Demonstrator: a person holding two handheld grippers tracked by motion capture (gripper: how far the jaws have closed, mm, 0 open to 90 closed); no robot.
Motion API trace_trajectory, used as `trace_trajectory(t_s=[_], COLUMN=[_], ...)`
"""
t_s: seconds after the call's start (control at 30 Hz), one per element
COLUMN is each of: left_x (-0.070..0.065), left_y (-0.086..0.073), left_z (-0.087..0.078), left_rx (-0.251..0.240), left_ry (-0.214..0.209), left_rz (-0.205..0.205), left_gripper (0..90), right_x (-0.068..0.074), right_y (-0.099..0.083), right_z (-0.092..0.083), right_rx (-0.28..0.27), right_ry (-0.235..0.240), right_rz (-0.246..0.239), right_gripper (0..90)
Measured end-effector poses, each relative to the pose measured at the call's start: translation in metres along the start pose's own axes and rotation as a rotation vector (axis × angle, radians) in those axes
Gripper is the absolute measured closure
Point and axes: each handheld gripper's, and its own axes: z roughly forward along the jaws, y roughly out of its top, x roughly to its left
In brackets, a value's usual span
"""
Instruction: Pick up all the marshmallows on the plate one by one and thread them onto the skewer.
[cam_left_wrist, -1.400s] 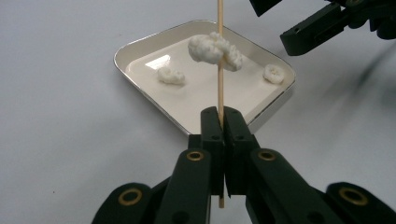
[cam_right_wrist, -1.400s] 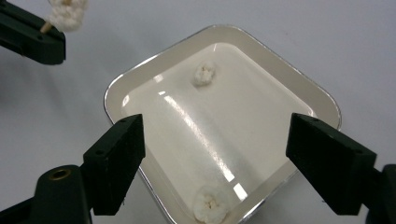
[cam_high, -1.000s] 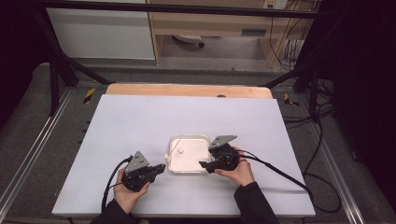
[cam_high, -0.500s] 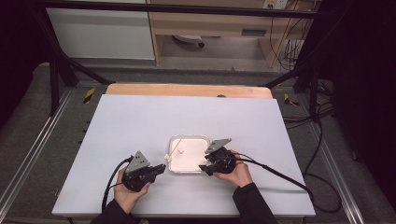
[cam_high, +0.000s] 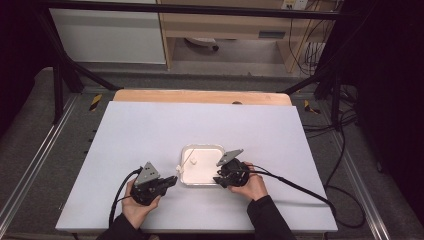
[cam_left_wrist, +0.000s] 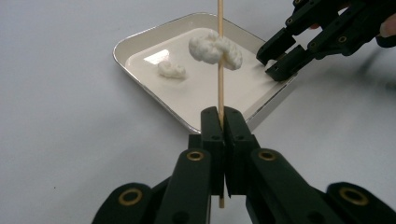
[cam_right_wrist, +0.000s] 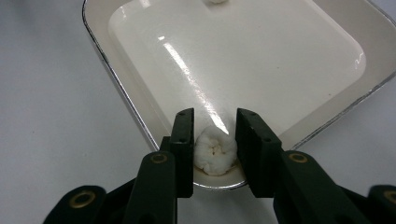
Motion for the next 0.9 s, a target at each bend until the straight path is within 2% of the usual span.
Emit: trace_trajectory(t_s=[0.3,0.4,0.57,0.7,0.9], left_x=[-0.001,-0.001,-0.002,-0.003,-0.005], left_y=[0.000,0.000,0.000,0.000,0.000], left_z=[0.000,0.000,0.001,0.001,0.001], left_rx=[-0.002,-0.001,0.000,0.000,-0.010], left_ry=[-0.003,-0.004,-0.010,-0.015,-0.033], left_rz=[0.002,0.006,0.011,0.015,0.019], left_gripper=[88.4,88.4,88.4,88.4,88.4], right_x=[-0.001,-0.003,-0.005,-0.007,-0.010], right_y=[0.000,0.003,0.005,0.008,0.013], right_z=[-0.003,-0.009,-0.016,-0.022,-0.040], right_rx=[-0.027,-0.065,-0.098,-0.150,-0.260], right_ry=[-0.015,0.007,0.020,0.050,0.101], right_rz=[0.020,0.036,0.062,0.076,0.120], right_gripper=[74.4,75.1,75.5,75.6,75.5])
